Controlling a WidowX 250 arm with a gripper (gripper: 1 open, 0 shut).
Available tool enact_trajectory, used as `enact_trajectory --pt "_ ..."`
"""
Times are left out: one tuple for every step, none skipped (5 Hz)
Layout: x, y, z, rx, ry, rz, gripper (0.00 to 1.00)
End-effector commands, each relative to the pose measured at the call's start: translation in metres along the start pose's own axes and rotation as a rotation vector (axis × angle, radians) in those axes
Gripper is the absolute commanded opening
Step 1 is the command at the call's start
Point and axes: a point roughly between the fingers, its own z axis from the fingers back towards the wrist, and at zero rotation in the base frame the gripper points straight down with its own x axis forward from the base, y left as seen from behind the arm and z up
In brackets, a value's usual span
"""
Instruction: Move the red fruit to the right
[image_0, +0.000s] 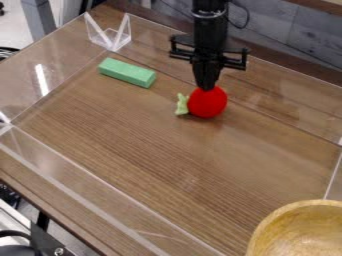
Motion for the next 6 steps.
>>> enact_trajectory --pt "0.014 -0.004 0.013 -0.009 -0.054 -0.039 0.0" --pt "0.019 -0.009 0.01 -0.012 -0.052 -0.075 0.0" --pt "0.023 0.002 0.004 -0.011 -0.053 -0.045 0.0" --pt "0.027 0.014 -0.002 -0.016 -0.056 -0.008 0.0" --pt "0.031 0.004 -0.002 -0.016 -0.057 -0.02 0.0" --pt "0.035 -0.008 -0.003 -0.012 -0.056 -0.04 0.0"
